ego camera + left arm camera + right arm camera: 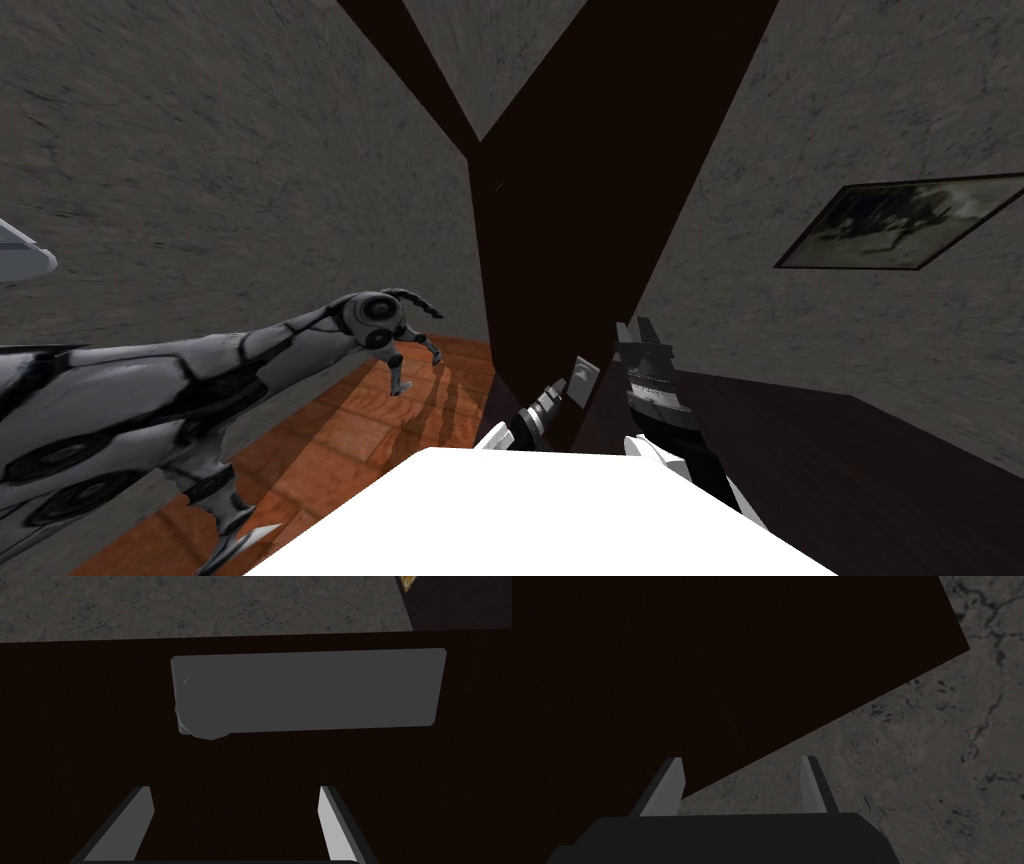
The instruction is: Push the door open
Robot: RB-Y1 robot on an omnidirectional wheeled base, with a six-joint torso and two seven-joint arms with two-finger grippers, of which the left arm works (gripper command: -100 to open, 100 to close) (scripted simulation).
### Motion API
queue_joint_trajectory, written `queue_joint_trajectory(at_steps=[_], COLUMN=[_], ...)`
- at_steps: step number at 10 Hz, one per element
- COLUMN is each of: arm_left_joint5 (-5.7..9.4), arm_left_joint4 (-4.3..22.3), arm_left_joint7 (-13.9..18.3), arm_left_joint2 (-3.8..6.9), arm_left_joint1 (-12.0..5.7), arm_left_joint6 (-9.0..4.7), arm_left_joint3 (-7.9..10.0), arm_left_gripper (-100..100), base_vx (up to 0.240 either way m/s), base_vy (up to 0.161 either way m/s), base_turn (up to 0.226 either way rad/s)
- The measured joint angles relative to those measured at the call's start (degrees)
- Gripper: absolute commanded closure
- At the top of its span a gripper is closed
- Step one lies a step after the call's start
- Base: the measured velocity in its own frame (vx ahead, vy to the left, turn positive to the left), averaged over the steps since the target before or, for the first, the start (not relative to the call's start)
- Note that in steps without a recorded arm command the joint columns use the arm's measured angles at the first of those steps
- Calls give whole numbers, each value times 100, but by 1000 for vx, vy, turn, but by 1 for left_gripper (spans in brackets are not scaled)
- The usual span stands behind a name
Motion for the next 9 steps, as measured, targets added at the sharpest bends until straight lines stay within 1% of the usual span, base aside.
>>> queue_joint_trajectory(at_steps=[1,4,5,6,7,9], arm_left_joint5=[-1,1,5,6,11,8], arm_left_joint4=[46,225,257,330,344,433], arm_left_joint7=[31,114,167,207,265,367], arm_left_joint2=[44,204,285,332,431,562], arm_left_joint1=[-8,-33,-54,-78,-91,-124], arm_left_joint6=[-73,-354,-440,-531,-615,-787], arm_left_joint3=[31,144,178,220,253,327], arm_left_gripper=[-100,-100,-100,-100,-100,-100], base_vx=[30,33,33,30,38,31], base_vy=[-65,-71,-94,-97,-104,-80], base_turn=[12,18,18,20,17,9])
